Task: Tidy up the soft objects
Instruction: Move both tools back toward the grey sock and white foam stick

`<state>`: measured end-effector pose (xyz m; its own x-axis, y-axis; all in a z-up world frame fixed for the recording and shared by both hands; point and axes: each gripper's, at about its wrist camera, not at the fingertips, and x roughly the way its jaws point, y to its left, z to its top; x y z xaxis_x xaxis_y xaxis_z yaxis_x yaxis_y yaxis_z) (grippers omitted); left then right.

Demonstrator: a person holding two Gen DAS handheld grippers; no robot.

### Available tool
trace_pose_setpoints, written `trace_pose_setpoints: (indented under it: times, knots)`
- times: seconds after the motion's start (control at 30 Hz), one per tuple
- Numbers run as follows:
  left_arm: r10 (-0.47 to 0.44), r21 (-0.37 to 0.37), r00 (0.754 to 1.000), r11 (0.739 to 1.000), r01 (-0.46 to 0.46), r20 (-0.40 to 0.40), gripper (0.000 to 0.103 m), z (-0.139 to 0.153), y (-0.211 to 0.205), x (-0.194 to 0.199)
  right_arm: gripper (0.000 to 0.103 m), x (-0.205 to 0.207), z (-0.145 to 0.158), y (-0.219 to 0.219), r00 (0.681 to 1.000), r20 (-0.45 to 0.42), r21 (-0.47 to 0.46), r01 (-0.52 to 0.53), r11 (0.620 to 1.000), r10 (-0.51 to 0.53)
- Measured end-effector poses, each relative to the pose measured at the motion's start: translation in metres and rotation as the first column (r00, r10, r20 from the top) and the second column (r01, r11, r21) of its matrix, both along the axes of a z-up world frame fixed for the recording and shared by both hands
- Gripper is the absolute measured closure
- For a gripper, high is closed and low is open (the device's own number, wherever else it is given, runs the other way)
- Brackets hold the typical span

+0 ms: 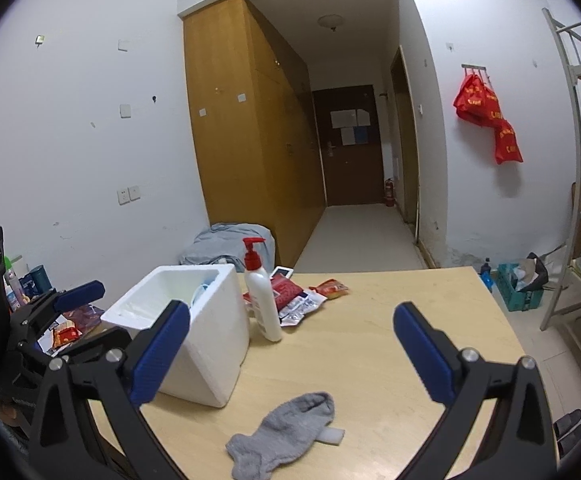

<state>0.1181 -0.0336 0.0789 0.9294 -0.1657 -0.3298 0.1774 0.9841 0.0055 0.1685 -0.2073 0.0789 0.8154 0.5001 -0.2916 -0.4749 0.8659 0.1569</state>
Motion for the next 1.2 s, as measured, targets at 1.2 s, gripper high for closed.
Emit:
trace_pose_setpoints:
  times: [1.2]
  knots:
    - [-0.022,-0.123,0.999,0.992,0.017,-0.038,0.000,-0.105,-0.022,-0.022,0.000,-0.043,-0.086,-0.035,0.999,-0.031,-0.027,0.027,0.999,-0.028]
